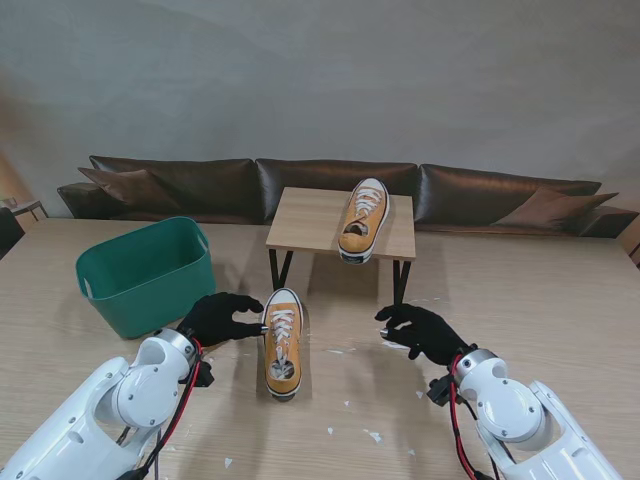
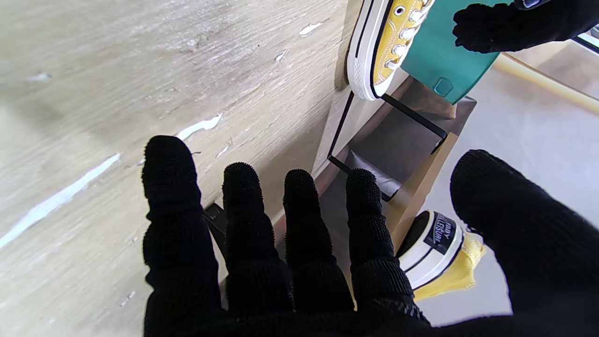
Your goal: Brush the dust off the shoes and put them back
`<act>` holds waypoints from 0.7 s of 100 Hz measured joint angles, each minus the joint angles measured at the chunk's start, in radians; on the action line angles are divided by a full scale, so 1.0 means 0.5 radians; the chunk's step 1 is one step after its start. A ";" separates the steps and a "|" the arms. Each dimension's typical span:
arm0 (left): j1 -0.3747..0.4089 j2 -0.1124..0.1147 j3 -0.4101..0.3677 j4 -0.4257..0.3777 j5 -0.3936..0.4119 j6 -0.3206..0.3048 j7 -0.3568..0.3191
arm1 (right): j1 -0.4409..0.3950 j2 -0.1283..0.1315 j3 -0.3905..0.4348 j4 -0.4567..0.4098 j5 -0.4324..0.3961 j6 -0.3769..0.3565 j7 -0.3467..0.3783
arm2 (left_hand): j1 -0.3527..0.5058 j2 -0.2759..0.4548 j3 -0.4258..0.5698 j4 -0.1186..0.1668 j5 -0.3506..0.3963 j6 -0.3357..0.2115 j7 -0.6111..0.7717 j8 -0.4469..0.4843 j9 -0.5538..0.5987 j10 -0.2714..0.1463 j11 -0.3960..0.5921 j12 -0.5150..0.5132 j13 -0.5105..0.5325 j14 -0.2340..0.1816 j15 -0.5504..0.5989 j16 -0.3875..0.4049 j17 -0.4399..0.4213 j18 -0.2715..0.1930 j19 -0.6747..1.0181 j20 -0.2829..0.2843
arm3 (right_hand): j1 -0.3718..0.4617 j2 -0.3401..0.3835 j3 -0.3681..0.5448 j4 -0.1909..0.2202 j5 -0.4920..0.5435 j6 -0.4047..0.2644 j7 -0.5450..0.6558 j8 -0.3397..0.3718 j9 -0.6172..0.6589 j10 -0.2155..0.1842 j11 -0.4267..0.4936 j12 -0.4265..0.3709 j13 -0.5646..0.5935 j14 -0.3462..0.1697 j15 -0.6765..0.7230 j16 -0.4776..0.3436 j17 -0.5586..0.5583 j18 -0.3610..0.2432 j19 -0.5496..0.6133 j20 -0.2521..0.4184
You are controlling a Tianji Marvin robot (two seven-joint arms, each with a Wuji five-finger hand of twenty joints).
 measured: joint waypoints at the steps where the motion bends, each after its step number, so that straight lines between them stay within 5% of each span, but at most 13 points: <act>1: 0.001 -0.002 0.000 0.003 -0.002 0.000 0.009 | -0.004 0.000 0.003 -0.008 -0.005 0.002 0.000 | 0.000 0.000 0.000 0.000 0.000 0.001 0.000 0.000 0.000 0.001 0.000 0.000 0.000 0.001 0.000 0.000 0.000 0.000 -0.016 0.000 | 0.000 0.000 0.000 0.000 0.000 0.000 0.000 -0.001 0.000 0.000 0.000 0.000 0.000 0.003 0.000 0.000 0.000 0.000 0.000 0.000; 4: 0.004 -0.006 0.001 0.012 -0.013 -0.001 0.027 | -0.015 0.002 0.011 -0.034 -0.017 0.010 -0.001 | 0.000 0.000 0.000 0.037 0.000 0.001 0.000 0.000 0.000 0.011 0.000 0.000 0.000 0.009 0.000 0.000 0.000 0.004 -0.020 0.000 | 0.000 0.000 0.000 0.000 0.000 0.000 0.000 -0.007 0.000 0.000 0.000 0.000 0.000 0.005 0.000 0.000 0.000 0.000 0.000 0.000; 24: 0.018 -0.019 0.001 0.047 -0.094 -0.002 0.027 | -0.093 0.015 0.060 -0.288 -0.255 0.116 -0.021 | 0.001 0.009 0.000 0.037 0.000 0.026 0.000 -0.001 0.000 0.029 0.000 0.000 0.000 0.016 0.000 0.000 0.000 0.020 -0.043 0.004 | 0.000 0.000 0.000 0.000 -0.003 0.000 0.000 -0.010 0.048 0.000 0.050 0.000 0.095 0.012 0.066 0.041 0.000 0.000 0.028 0.050; 58: 0.127 -0.024 -0.086 -0.037 -0.089 -0.004 0.035 | -0.101 0.068 0.131 -0.709 -0.778 0.274 0.066 | 0.021 0.036 -0.059 0.039 0.000 0.050 0.000 -0.012 -0.001 0.050 -0.002 0.000 -0.007 0.019 -0.026 0.000 0.003 0.027 -0.187 0.050 | -0.081 -0.022 -0.010 0.000 0.025 -0.023 0.023 -0.010 0.153 0.000 0.351 0.236 0.331 0.012 0.751 0.393 0.028 -0.013 0.777 0.104; 70: 0.154 -0.024 -0.103 -0.070 -0.086 -0.004 0.037 | -0.032 0.084 0.072 -0.757 -1.095 0.351 0.073 | 0.021 0.039 -0.079 0.039 0.000 0.051 0.000 -0.012 -0.001 0.052 -0.005 0.000 -0.007 0.020 -0.037 0.000 0.008 0.029 -0.267 0.085 | -0.101 -0.067 -0.026 0.000 0.035 -0.069 0.024 -0.007 0.148 -0.003 0.437 0.317 0.349 -0.034 0.976 0.469 0.027 -0.041 0.915 0.102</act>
